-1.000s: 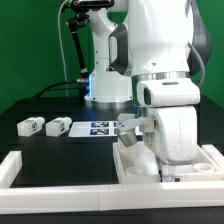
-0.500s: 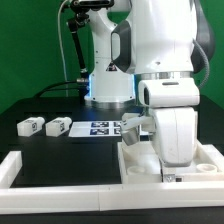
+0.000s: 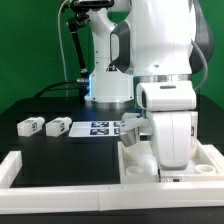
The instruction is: Assemble square table
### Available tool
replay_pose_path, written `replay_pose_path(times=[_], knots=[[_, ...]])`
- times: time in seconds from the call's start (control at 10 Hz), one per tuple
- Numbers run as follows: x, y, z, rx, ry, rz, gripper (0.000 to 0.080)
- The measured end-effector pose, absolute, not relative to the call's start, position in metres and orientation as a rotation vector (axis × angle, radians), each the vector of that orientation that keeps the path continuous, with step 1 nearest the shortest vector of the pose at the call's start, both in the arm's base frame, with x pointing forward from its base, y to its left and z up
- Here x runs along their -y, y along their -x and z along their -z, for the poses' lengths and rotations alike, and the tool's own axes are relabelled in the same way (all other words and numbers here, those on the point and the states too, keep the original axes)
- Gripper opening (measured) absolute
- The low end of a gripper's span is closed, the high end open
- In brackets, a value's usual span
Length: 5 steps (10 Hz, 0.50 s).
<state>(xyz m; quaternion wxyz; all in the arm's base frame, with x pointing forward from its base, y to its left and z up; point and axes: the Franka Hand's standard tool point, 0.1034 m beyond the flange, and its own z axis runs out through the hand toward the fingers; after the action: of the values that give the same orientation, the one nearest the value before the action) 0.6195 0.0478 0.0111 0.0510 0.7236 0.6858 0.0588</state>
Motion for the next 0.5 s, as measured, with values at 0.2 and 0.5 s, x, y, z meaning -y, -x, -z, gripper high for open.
replay_pose_path(times=[0.2, 0.5], knots=[[-0.047, -0.609, -0.008, -2.109, -2.222, -0.119, 0.0516], [-0.046, -0.604, -0.007, -2.119, -2.232, -0.088, 0.0641]])
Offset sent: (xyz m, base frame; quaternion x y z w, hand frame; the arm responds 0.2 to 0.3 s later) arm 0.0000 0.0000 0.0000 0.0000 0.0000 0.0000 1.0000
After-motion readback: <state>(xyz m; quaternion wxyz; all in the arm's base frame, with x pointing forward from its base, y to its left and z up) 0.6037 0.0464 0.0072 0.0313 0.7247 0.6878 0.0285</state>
